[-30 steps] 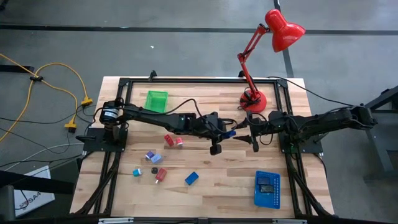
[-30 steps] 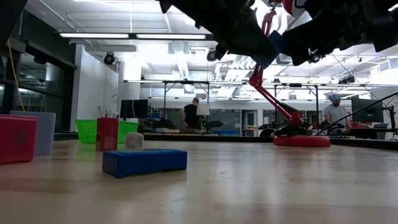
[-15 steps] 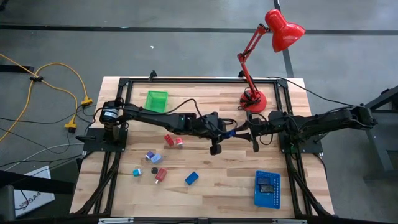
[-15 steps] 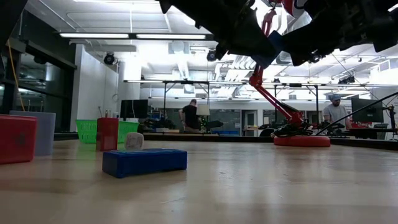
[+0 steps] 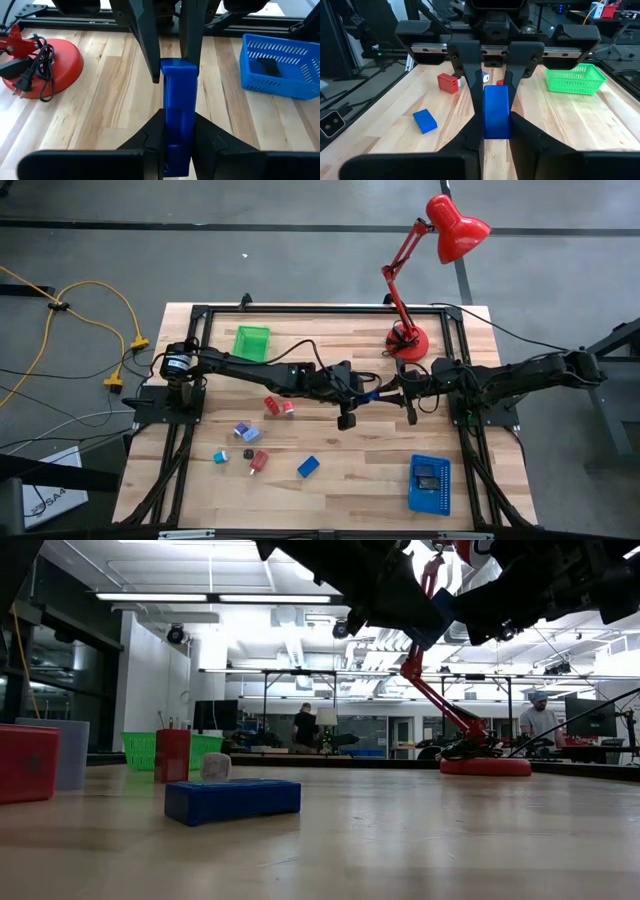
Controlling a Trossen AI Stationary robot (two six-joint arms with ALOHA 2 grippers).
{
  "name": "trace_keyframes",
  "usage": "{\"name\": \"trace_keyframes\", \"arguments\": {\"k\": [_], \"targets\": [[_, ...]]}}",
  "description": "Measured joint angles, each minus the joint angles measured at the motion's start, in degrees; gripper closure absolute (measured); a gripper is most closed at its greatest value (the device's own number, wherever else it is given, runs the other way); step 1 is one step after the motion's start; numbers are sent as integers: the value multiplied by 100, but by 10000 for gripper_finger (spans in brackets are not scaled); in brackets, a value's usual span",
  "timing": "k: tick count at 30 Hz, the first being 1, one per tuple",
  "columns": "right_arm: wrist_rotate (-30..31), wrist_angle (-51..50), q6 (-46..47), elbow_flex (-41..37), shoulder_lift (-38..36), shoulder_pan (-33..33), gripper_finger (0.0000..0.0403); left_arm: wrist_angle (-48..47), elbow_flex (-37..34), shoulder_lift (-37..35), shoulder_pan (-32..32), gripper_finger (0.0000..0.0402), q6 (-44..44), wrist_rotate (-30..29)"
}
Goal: Pick & Place Office items
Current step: Put the top blue digital timer into the blue bin
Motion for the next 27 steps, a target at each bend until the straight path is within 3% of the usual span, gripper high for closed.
{"name": "trace_keyframes", "arguments": {"k": [5,16,27], "targets": [[6,-11,-5,0,1,0,353,6,0,0,-35,328,45,-14],[6,-51,-5,-2,1,1,354,12,0,0,-35,254,14,-5],[5,-614,380,-2,-28,2,354,7,0,0,-44,245,8,0]]}}
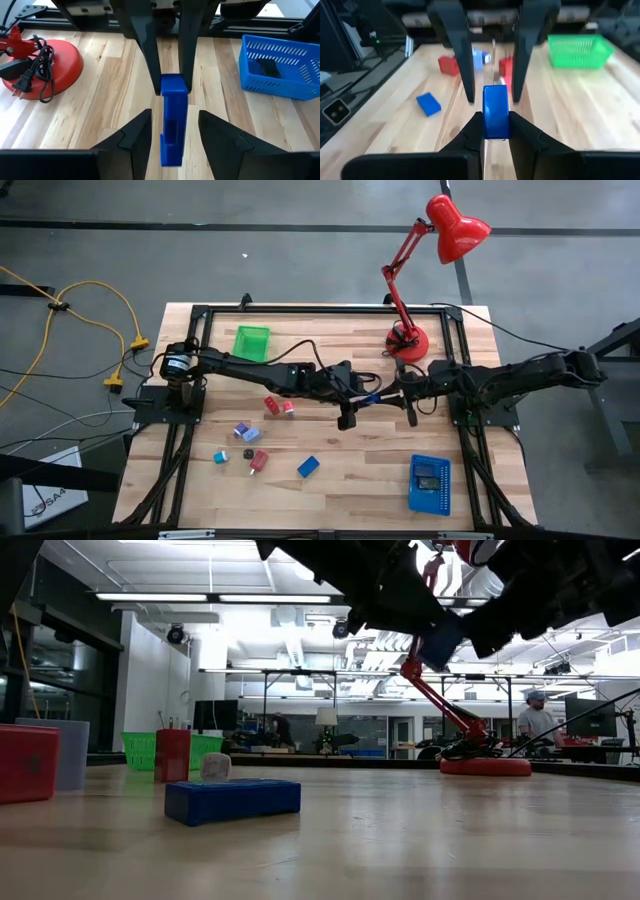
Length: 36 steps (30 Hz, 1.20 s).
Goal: Pick & Place Office items
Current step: Put the top blue digital timer into the blue bin
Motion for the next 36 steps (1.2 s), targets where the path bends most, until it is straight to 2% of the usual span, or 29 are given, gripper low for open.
{"name": "trace_keyframes", "arguments": {"k": [6,18,27,32,36], "targets": [[-266,-495,419,-4,-89,0,354,-2,0,0,-113,245,1,2],[-1852,-1629,1912,2,-844,0,354,-7,0,0,-295,245,2,13],[-3108,-1715,3243,2,-1208,67,354,-7,0,0,-343,245,-9,9],[-3121,-1762,3820,2,-1293,675,354,-9,0,0,-345,245,-53,4],[-2641,-2142,4178,2,-1289,1404,354,-9,0,0,-343,245,-68,-8]]}}
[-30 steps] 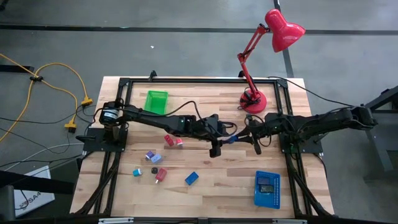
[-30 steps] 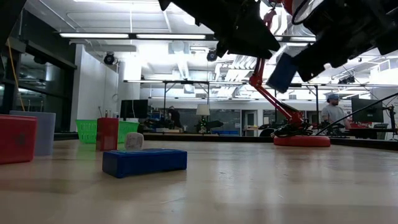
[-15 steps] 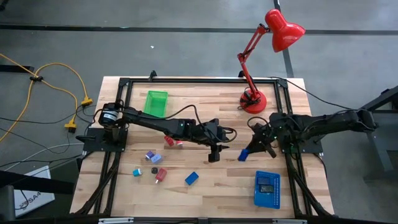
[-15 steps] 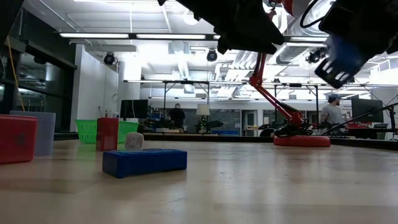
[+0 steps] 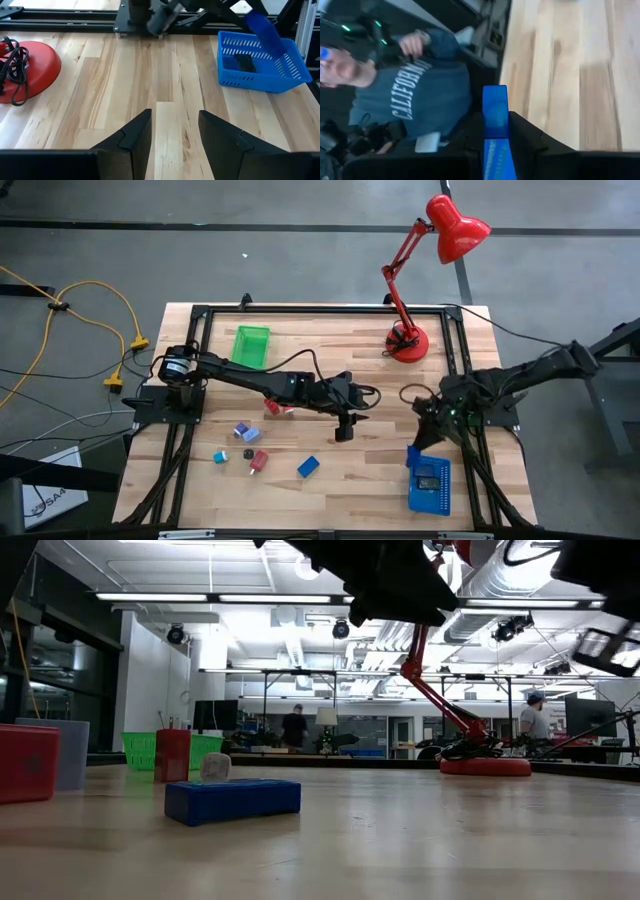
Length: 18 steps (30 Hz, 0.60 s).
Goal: Pick & Place Office items
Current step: Put the top blue digital timer into the blue bin
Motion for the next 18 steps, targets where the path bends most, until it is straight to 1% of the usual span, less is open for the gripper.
{"name": "trace_keyframes", "arguments": {"k": [5,13,18], "targets": [[1031,-474,373,0,0,986,354,0,0,0,0,245,0,-1],[2447,-479,1242,0,25,2360,354,0,0,0,0,245,-68,3],[3284,-476,1838,0,231,3171,354,0,0,0,0,245,-74,3]]}}
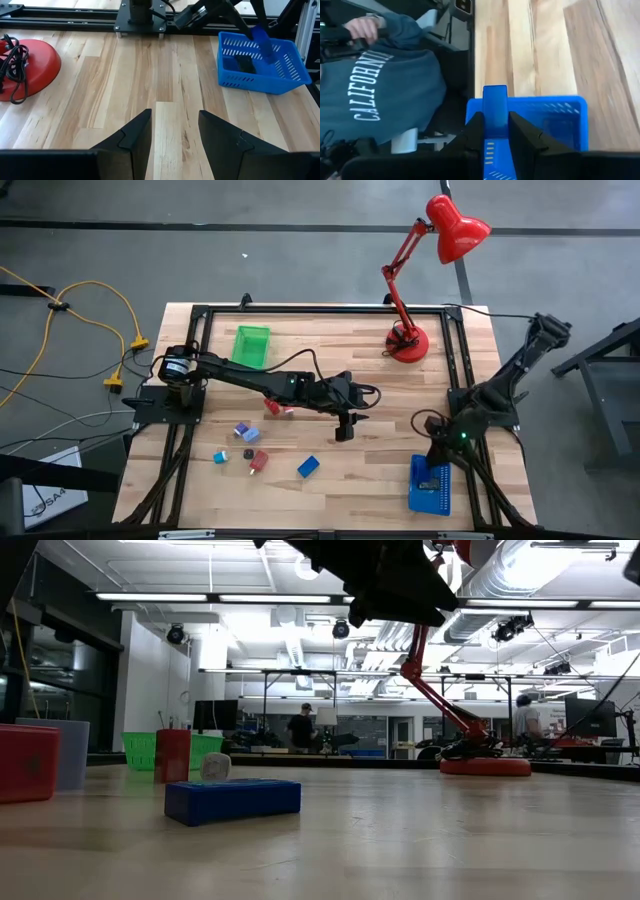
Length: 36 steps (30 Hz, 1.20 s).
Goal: Pick & Place Office items
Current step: Put the top blue digital timer into the blue bin
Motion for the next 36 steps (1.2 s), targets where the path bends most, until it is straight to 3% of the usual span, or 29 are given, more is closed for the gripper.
{"name": "trace_keyframes", "arguments": {"k": [6,12,24,36], "targets": [[682,73,647,0,559,733,354,0,0,0,0,245,-9,0],[891,823,954,0,1243,1078,354,0,0,0,0,245,-9,2],[880,1785,1288,0,2636,1320,354,0,0,0,0,245,-8,4],[873,1982,1291,2,2886,1318,325,0,0,0,0,245,-9,4]]}}
